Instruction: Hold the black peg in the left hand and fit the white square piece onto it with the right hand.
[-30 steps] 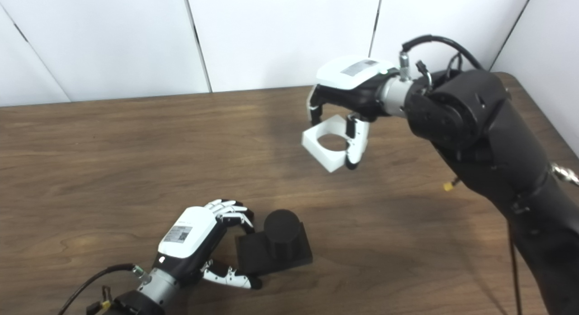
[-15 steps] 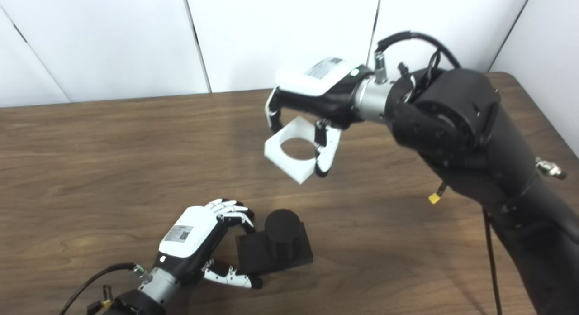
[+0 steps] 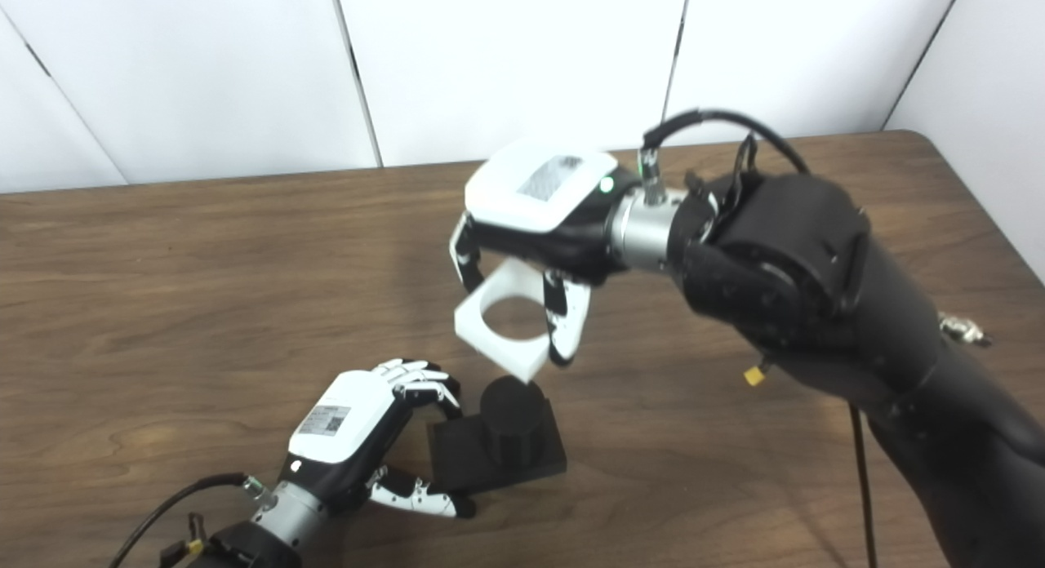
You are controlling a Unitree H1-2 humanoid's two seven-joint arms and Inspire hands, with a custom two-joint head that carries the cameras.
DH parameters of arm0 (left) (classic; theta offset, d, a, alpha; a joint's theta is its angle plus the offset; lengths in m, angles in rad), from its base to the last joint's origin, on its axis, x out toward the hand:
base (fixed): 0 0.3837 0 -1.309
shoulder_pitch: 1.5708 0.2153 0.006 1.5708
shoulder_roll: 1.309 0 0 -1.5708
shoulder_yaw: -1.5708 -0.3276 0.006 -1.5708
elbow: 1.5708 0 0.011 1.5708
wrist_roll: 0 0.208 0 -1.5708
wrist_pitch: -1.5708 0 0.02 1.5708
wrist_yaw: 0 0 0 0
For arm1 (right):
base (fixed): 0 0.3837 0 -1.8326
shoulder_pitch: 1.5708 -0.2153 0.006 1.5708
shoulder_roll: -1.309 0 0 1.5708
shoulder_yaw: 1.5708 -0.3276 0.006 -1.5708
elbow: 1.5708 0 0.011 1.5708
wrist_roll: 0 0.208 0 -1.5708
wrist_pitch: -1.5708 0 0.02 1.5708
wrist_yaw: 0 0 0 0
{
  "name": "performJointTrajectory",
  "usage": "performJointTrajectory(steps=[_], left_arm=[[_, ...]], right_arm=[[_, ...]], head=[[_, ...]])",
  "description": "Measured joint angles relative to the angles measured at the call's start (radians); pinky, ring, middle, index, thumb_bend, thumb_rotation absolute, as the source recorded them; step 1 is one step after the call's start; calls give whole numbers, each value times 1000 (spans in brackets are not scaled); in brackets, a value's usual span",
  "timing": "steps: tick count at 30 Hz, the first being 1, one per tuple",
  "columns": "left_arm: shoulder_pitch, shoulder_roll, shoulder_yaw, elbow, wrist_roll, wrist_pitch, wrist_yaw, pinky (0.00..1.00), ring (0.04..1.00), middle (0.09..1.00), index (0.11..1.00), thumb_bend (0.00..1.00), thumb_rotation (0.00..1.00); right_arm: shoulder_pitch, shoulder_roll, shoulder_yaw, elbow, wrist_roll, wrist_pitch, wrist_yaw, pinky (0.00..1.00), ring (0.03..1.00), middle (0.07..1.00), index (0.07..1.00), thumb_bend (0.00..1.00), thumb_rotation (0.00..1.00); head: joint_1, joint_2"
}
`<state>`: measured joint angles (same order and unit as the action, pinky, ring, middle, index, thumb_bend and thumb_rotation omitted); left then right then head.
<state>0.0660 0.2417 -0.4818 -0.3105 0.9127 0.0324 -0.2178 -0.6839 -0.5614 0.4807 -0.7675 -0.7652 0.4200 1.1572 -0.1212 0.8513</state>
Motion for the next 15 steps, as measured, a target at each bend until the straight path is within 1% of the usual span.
performJointTrajectory(steps=[4, 10, 15], left_arm=[[0, 0, 0, -2, 1, 2, -6, 899, 849, 775, 487, 514, 49], [-2, -3, 1, -2, 2, 2, -10, 902, 849, 774, 487, 514, 49], [-4, -3, 1, -2, 2, 2, -14, 901, 848, 773, 487, 514, 49]], right_arm=[[21, 0, 7, 1, -7, 0, 0, 790, 807, 726, 483, 525, 140], [59, 1, 7, 1, -9, 0, 0, 825, 822, 741, 482, 524, 137], [92, 18, 9, 2, -24, 0, 0, 833, 823, 750, 482, 525, 137]], head=[[2, 2], [-2, 3], [0, 5]])
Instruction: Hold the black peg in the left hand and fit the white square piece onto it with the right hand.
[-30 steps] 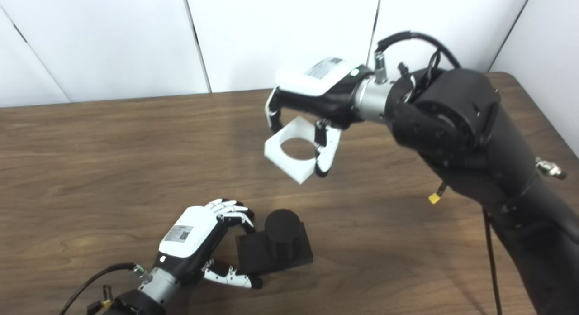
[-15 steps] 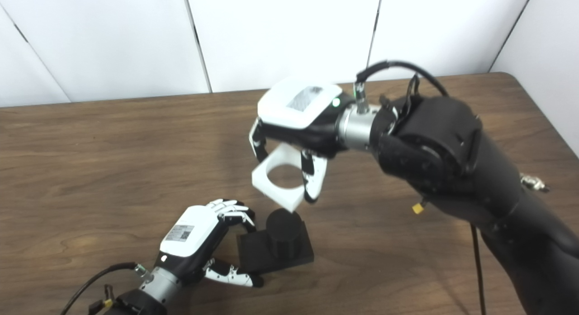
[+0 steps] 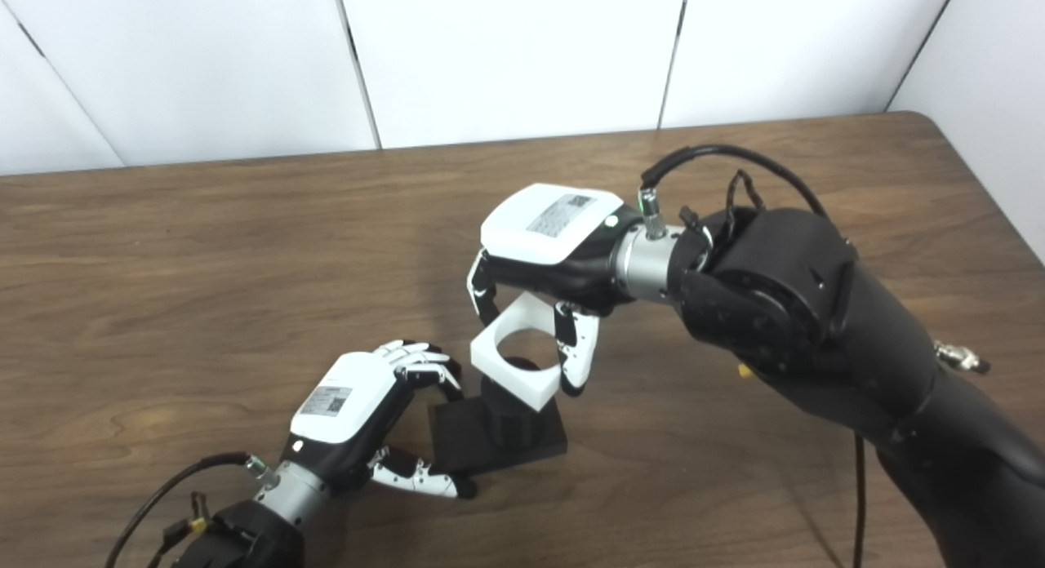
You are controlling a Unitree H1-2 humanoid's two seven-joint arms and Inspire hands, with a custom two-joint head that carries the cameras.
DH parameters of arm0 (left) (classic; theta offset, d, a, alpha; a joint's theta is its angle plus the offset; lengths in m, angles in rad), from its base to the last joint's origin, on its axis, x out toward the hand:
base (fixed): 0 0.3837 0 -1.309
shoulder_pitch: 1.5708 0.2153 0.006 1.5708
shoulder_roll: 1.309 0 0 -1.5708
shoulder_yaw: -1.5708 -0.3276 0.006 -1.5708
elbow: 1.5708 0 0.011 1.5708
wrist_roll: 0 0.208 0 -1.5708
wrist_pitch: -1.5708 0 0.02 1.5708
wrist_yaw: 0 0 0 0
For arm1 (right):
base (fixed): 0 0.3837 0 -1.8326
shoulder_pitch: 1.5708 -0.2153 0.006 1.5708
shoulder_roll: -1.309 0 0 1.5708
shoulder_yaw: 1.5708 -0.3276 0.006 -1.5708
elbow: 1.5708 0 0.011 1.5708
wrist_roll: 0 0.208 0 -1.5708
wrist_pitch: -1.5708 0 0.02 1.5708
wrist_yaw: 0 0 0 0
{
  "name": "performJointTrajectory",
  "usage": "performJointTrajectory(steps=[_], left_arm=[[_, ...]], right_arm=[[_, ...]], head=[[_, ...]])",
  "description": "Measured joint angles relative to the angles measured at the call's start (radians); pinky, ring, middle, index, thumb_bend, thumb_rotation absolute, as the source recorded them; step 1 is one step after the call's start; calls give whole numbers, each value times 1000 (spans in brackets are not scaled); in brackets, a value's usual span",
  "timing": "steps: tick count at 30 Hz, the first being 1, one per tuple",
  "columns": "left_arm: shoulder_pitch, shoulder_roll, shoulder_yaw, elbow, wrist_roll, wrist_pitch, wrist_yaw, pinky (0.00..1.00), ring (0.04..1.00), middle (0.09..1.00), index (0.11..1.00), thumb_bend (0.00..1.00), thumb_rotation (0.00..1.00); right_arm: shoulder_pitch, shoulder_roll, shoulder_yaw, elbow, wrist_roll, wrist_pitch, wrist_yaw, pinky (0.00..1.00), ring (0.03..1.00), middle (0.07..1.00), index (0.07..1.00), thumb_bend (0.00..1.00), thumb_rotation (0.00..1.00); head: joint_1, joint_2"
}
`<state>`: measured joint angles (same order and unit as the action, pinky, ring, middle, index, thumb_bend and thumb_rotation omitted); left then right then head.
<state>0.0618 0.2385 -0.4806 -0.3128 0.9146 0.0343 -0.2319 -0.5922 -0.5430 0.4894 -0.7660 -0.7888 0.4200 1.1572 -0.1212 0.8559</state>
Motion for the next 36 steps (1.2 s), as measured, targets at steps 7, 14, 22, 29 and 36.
performJointTrajectory(steps=[7, 14, 22, 29, 36], left_arm=[[-3, -1, 0, 0, 1, 0, -4, 900, 844, 771, 487, 515, 49], [-3, -3, 0, 0, 2, 1, -5, 908, 847, 772, 487, 514, 49], [-3, -7, -1, 0, 2, 4, -7, 909, 847, 772, 487, 514, 49], [-3, -10, -2, 0, 2, 4, -9, 906, 848, 774, 487, 514, 49], [-4, -10, -2, 0, 2, 4, -13, 901, 849, 776, 487, 514, 50]], right_arm=[[16, 21, 14, 1, -27, 0, 0, 826, 828, 753, 482, 525, 136], [39, 36, 31, 1, -53, 0, 0, 817, 825, 751, 483, 524, 136], [56, 46, 38, 0, -65, 0, 0, 815, 821, 743, 482, 525, 136], [72, 47, 40, -2, -81, -1, 0, 790, 822, 742, 483, 524, 136], [82, 48, 40, -4, -89, -1, 0, 804, 831, 749, 483, 524, 136]], head=[[-2, 2], [-2, 0], [3, 3], [3, 5], [6, 8]])
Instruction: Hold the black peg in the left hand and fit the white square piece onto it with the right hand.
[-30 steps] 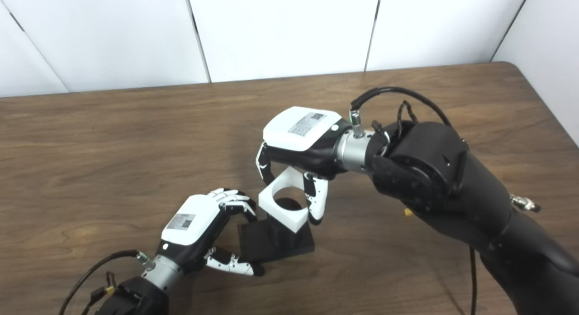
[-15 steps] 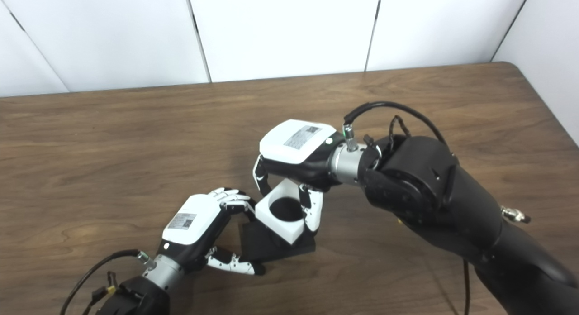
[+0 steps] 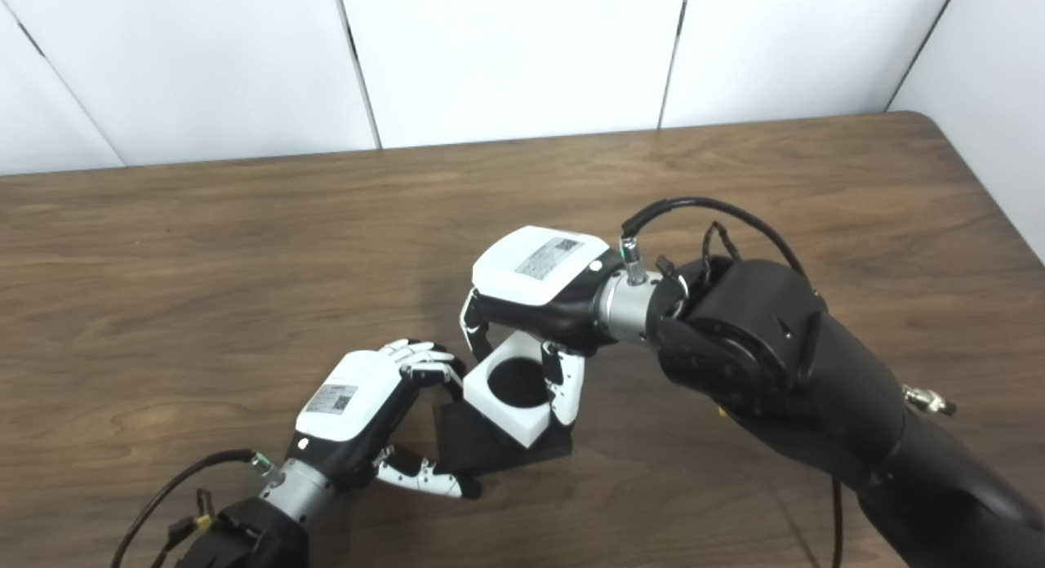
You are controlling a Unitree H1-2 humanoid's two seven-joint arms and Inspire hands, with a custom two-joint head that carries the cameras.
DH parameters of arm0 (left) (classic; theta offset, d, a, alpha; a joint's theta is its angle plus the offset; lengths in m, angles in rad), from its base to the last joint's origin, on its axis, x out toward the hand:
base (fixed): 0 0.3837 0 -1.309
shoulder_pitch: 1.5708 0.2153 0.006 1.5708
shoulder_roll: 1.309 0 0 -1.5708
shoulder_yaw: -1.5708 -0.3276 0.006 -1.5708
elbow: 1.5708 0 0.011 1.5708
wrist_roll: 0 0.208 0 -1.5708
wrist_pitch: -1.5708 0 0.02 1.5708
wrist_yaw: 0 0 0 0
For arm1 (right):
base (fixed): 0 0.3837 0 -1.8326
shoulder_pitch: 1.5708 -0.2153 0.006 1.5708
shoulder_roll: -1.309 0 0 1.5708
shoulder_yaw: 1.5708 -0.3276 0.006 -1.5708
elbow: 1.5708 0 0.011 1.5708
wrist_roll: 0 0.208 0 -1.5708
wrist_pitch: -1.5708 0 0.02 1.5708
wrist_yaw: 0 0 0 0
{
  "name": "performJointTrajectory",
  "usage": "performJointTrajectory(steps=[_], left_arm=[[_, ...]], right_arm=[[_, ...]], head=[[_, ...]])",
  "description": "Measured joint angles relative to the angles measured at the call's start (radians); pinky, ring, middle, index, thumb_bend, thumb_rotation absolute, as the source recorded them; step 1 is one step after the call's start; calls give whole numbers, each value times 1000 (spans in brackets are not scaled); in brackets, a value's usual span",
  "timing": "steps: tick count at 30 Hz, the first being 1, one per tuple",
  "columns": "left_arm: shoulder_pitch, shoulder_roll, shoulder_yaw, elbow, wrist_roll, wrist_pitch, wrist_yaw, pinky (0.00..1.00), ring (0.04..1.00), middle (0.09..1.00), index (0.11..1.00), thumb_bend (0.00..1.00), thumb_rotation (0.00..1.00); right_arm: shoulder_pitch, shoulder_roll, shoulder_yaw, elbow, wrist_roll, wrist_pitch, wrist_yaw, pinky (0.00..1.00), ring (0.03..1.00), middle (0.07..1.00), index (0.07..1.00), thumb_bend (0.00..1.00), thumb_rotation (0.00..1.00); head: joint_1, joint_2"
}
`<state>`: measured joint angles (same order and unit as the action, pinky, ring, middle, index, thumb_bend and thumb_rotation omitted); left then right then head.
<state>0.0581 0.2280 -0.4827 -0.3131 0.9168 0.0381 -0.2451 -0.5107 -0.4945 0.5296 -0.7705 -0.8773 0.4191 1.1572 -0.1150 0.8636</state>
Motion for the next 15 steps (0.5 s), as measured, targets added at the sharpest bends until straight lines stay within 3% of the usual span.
performJointTrajectory(steps=[11, 12, 13, 15], left_arm=[[-1, -2, -2, 0, 0, 0, -5, 904, 850, 776, 487, 514, 50], [-2, -2, -2, 0, 0, 0, -5, 903, 850, 776, 487, 514, 50], [-2, -2, -2, 0, 0, 0, -6, 904, 850, 776, 487, 514, 49], [-2, -2, -2, -1, 0, 0, -7, 903, 849, 775, 487, 514, 49]], right_arm=[[41, 7, 0, -1, -35, -10, 0, 794, 828, 755, 491, 523, 155], [41, 8, 0, -1, -37, -12, 0, 796, 828, 756, 547, 699, 232], [41, 8, 0, -1, -38, -13, 0, 799, 829, 758, 576, 795, 290], [42, 10, 0, -1, -44, -15, 0, 806, 831, 760, 598, 880, 365]], head=[[0, 0], [0, 0], [0, 0], [-2, 5]])
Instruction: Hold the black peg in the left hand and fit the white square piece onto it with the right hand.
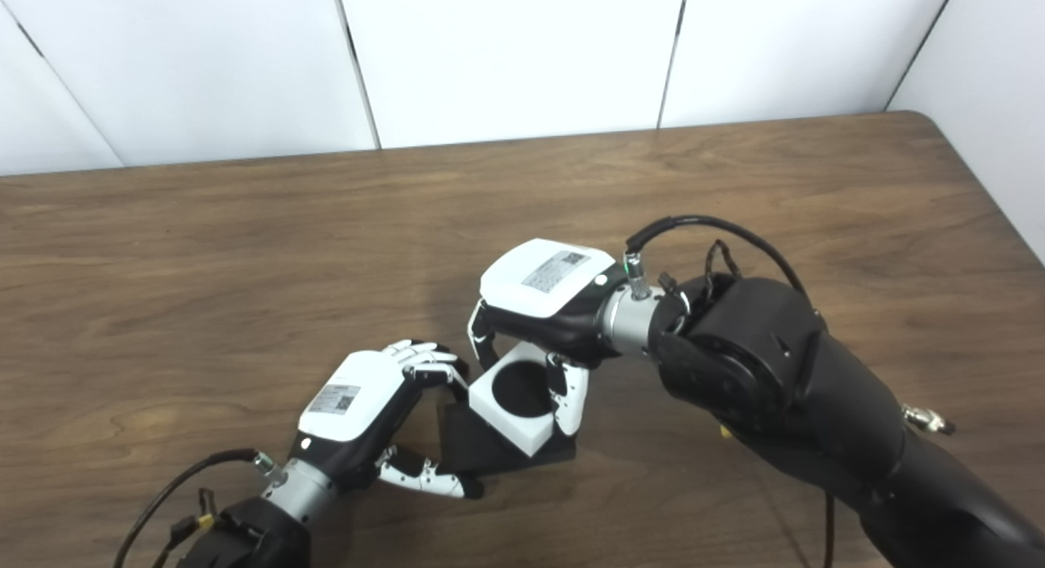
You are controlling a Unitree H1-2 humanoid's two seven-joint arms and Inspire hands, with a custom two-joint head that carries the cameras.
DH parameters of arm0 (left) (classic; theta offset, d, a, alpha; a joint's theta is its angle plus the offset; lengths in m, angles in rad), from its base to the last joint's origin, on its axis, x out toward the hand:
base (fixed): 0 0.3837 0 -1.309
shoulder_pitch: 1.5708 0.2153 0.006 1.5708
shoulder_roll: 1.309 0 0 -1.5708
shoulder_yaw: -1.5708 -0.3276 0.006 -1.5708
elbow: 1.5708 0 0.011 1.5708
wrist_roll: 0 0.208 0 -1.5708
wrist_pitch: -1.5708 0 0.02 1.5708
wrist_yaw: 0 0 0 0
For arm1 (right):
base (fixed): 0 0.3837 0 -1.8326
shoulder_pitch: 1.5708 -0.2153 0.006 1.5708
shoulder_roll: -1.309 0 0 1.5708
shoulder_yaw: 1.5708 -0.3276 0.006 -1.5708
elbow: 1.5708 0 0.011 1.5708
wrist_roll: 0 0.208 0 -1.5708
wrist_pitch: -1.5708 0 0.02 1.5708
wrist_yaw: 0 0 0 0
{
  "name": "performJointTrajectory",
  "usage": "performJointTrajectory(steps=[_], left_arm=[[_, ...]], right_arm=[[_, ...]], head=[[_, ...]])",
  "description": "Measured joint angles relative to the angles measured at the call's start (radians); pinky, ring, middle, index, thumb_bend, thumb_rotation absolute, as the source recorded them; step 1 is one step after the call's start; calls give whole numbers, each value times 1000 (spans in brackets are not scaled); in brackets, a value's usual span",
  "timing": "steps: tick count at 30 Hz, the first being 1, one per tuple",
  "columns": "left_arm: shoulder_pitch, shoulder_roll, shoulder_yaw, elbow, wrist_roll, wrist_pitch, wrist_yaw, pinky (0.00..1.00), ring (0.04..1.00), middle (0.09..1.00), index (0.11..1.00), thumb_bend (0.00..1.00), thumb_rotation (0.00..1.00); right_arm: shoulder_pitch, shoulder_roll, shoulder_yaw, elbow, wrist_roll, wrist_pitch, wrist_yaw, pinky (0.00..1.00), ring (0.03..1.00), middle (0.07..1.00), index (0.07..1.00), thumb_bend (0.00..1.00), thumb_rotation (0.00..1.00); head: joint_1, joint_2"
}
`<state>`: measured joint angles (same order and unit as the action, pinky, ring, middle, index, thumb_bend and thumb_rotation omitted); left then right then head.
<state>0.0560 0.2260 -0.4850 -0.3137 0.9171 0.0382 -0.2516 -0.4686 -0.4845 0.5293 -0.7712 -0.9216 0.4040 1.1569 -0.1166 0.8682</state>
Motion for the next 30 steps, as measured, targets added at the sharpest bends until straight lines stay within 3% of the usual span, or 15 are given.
performJointTrajectory(steps=[6, 13, 30], left_arm=[[-1, -1, 0, -1, 6, 0, 0, 899, 845, 771, 487, 515, 49], [-1, -2, 0, -1, 14, -2, 0, 895, 845, 771, 487, 515, 49], [-1, -5, 0, -3, 30, 8, -3, 875, 831, 767, 492, 516, 70]], right_arm=[[4, 0, -3, 0, 0, -3, 0, 805, 831, 762, 602, 923, 452], [4, 0, -9, 0, 4, -11, 0, 793, 819, 750, 593, 920, 483], [-1, 4, -52, -3, 16, -14, 0, 789, 823, 755, 591, 928, 442]], head=[[0, 0], [2, 3], [3, 8]])
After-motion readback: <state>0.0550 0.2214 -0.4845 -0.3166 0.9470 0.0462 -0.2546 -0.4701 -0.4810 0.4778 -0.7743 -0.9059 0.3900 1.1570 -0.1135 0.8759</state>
